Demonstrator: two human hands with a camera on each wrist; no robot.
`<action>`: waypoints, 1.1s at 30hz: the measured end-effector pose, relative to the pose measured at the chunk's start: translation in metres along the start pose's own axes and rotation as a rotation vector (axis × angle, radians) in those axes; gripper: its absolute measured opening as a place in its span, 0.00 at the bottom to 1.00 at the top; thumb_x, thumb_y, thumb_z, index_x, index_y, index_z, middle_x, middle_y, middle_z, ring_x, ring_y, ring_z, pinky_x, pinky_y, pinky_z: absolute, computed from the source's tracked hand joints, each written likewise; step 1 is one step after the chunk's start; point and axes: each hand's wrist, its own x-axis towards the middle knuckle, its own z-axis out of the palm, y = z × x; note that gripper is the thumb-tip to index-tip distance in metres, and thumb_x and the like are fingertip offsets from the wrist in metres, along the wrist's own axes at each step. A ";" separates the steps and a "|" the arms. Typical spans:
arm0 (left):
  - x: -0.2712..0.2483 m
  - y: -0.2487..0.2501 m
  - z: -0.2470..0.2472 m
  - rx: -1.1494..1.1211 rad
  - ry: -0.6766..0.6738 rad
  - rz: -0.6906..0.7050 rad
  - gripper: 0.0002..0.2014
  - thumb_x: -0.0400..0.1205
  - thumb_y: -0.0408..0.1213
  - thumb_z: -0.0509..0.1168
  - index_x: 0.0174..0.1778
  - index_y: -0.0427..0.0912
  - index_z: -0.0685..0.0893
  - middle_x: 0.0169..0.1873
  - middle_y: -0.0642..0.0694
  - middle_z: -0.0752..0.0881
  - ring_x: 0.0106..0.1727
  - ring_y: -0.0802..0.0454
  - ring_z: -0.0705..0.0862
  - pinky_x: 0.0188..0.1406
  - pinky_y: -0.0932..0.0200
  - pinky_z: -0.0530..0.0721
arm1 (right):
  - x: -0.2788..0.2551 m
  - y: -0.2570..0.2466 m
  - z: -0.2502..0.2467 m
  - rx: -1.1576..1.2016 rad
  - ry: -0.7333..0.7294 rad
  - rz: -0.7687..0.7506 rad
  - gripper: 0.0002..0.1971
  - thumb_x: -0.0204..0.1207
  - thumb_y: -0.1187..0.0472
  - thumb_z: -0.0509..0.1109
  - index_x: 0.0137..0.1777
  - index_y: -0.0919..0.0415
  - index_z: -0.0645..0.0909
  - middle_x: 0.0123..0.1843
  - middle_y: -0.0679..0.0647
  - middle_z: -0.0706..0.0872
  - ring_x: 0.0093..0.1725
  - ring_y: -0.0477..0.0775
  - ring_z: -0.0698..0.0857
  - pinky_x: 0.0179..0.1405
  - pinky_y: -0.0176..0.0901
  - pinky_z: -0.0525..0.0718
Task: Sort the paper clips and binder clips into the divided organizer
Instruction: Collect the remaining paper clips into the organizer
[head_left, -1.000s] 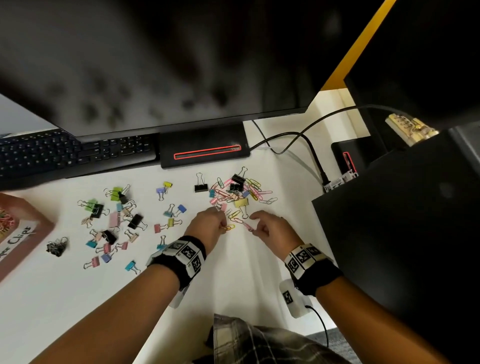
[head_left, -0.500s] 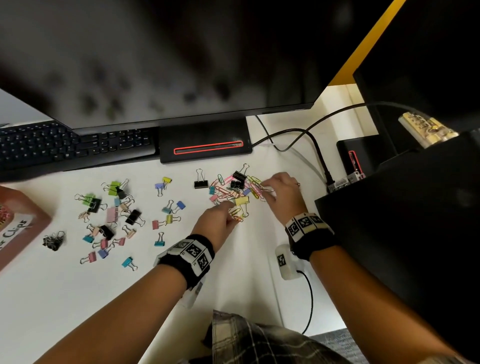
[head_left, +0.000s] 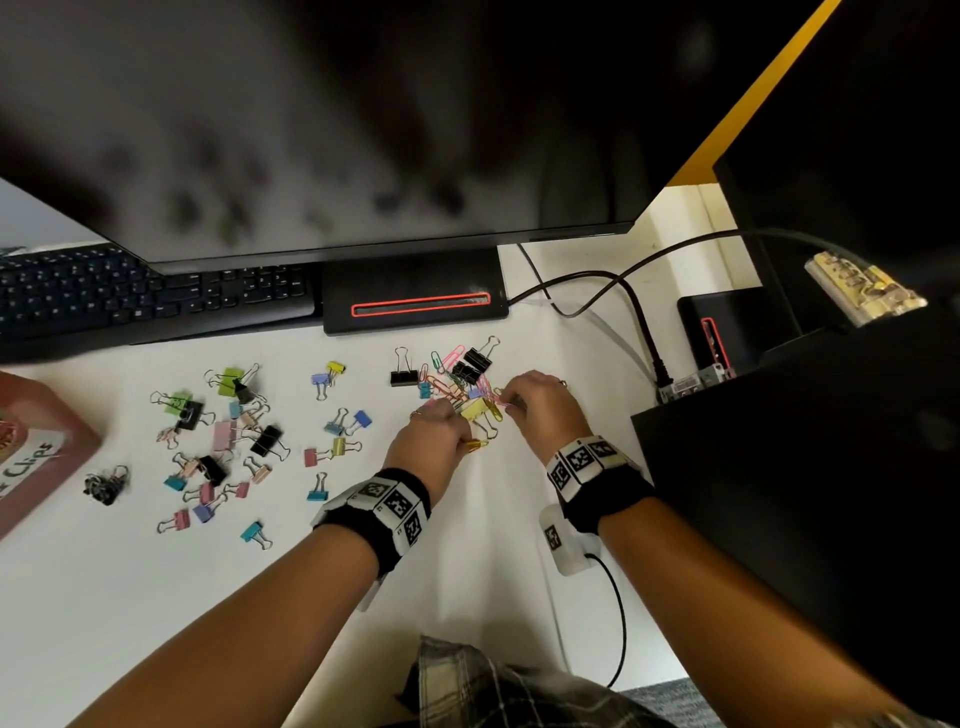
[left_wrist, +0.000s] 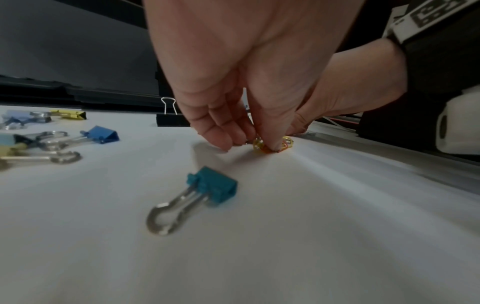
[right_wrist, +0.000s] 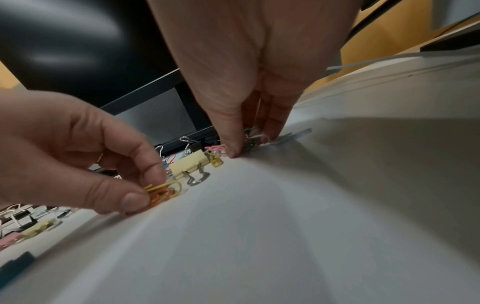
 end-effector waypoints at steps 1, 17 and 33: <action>-0.001 -0.001 0.000 0.011 -0.009 0.016 0.07 0.81 0.37 0.63 0.50 0.40 0.85 0.50 0.41 0.80 0.54 0.43 0.79 0.51 0.51 0.81 | -0.001 -0.001 0.000 -0.008 0.003 0.013 0.08 0.75 0.69 0.67 0.52 0.64 0.83 0.51 0.60 0.86 0.53 0.60 0.82 0.49 0.46 0.80; -0.023 -0.012 -0.007 -0.083 0.047 0.080 0.07 0.81 0.28 0.60 0.51 0.33 0.82 0.48 0.35 0.82 0.48 0.38 0.81 0.46 0.52 0.79 | -0.017 -0.014 0.002 0.089 0.055 0.113 0.06 0.74 0.66 0.70 0.48 0.64 0.87 0.46 0.63 0.88 0.47 0.62 0.86 0.48 0.47 0.83; -0.189 -0.247 -0.218 -0.222 0.608 -0.564 0.02 0.77 0.35 0.69 0.41 0.41 0.82 0.35 0.47 0.83 0.39 0.56 0.85 0.40 0.64 0.75 | 0.009 -0.341 0.106 0.229 -0.158 -0.516 0.07 0.74 0.65 0.69 0.50 0.60 0.86 0.46 0.59 0.87 0.48 0.60 0.84 0.53 0.52 0.82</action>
